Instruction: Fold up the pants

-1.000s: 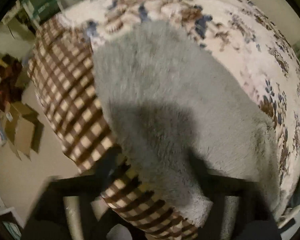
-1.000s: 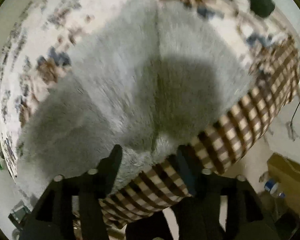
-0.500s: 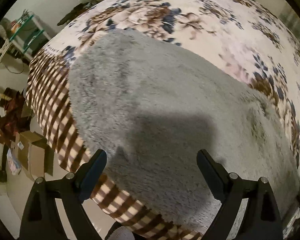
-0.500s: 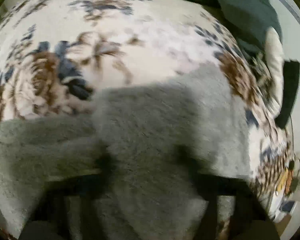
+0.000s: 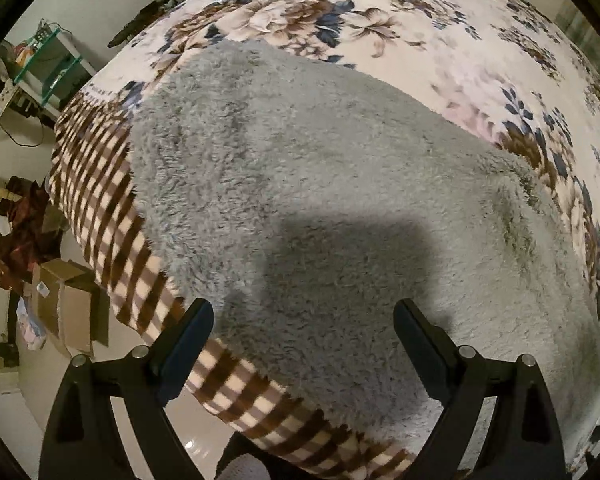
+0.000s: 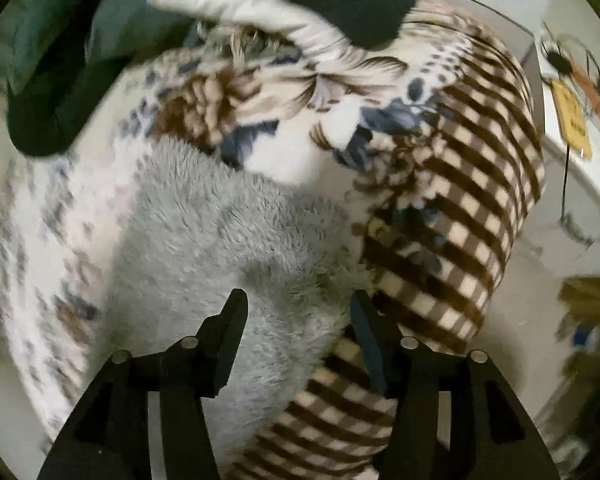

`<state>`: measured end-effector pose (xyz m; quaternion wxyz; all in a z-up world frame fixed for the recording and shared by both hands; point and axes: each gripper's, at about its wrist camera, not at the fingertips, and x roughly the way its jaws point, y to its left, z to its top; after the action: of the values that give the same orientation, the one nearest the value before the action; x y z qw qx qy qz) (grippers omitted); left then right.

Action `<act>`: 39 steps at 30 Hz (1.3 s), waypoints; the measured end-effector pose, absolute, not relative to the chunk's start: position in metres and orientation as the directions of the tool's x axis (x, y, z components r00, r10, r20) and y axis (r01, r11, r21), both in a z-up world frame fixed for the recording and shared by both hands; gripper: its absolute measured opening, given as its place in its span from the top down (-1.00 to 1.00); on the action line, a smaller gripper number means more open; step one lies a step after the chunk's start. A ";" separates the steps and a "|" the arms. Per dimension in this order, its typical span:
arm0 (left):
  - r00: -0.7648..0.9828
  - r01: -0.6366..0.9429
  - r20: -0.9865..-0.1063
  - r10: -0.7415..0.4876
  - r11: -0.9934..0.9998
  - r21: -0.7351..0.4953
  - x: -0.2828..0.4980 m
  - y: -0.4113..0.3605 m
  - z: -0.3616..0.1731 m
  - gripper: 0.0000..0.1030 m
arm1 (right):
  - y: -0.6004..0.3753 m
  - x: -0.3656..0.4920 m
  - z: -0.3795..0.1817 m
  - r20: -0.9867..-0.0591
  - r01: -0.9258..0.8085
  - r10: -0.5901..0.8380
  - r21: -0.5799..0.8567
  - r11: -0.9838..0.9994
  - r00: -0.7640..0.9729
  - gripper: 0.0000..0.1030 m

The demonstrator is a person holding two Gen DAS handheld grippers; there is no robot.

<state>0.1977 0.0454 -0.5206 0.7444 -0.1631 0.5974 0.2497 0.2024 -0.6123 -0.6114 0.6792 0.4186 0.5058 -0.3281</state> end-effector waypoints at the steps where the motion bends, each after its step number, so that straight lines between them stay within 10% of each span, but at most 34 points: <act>1: 0.158 -0.568 -0.971 0.177 0.821 0.057 0.196 0.047 -0.521 -0.79 | -0.611 0.200 -0.611 -0.958 0.872 -0.014 0.254 0.418 0.286 -0.10; 18: 0.197 -0.331 -0.967 0.163 0.939 0.091 0.331 -0.060 -0.516 -0.79 | -0.431 0.418 -0.679 -0.910 0.818 0.405 0.297 0.492 0.087 -0.12; 20: 0.179 -0.270 -0.971 0.158 0.957 0.106 0.347 -0.083 -0.529 -0.79 | -0.419 0.424 -0.693 -0.917 0.842 0.397 0.244 0.482 0.038 0.33; 21: 0.171 -0.243 -0.971 0.167 0.962 0.123 0.351 -0.091 -0.534 -0.79 | -0.417 0.421 -0.700 -0.927 0.850 0.374 0.207 0.484 0.013 0.89; 25: 0.180 -0.201 -0.969 0.168 0.971 0.131 0.357 -0.099 -0.537 -0.79 | -0.418 0.413 -0.690 -0.940 0.871 0.329 0.234 0.431 0.090 0.92; 35: 0.190 -0.271 -0.970 0.150 0.958 0.095 0.361 -0.066 -0.534 -0.79 | -0.435 0.443 -0.682 -0.917 0.832 0.346 0.345 0.434 0.199 0.88; 39: 0.241 -0.332 -0.963 0.124 0.943 0.039 0.314 -0.030 -0.504 -0.79 | -0.436 0.432 -0.682 -0.867 0.770 0.465 0.416 0.484 0.177 0.03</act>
<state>0.3145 -0.0304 -0.5038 0.7830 -0.0867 0.5986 0.1455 0.4321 -0.4363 -0.6824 0.5892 0.4912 0.6285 -0.1291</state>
